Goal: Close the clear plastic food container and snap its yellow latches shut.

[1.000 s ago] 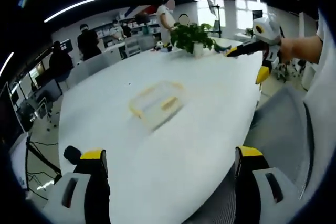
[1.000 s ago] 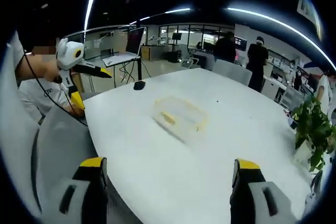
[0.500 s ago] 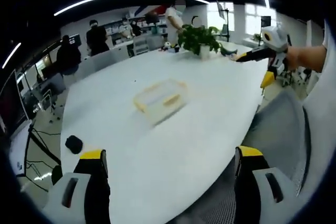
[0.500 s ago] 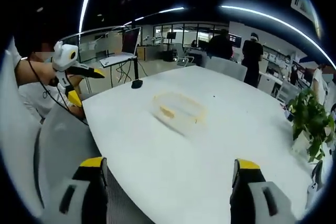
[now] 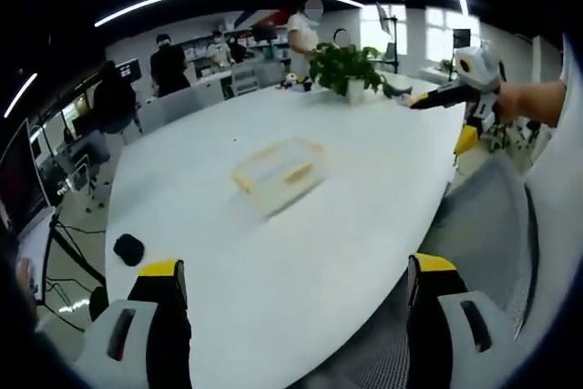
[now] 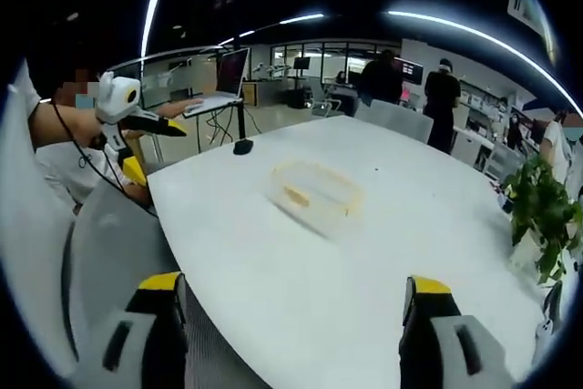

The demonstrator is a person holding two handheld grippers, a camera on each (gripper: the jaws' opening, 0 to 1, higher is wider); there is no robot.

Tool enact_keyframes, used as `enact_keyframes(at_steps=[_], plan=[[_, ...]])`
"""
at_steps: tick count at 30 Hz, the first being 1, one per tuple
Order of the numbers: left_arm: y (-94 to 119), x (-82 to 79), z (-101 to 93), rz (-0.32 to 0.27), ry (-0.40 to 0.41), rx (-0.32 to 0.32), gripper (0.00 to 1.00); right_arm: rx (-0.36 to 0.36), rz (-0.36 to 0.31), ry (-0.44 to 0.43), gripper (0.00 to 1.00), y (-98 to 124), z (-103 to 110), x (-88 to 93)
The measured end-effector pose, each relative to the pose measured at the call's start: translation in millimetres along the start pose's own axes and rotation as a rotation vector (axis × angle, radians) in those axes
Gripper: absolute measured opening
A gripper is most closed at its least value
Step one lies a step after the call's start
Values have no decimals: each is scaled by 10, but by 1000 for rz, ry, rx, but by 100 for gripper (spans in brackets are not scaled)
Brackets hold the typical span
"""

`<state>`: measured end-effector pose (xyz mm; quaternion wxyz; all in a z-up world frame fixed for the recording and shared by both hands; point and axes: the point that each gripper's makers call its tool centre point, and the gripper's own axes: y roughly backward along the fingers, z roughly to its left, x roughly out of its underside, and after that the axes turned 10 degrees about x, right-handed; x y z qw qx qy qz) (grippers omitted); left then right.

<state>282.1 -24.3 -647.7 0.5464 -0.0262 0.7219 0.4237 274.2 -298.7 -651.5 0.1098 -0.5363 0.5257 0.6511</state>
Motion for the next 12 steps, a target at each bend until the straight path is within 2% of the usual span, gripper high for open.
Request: enact_keyframes(at_steps=[12], plan=[[-36, -36, -14, -13, 9, 9, 99, -8, 15, -8, 99, -12, 24, 92]])
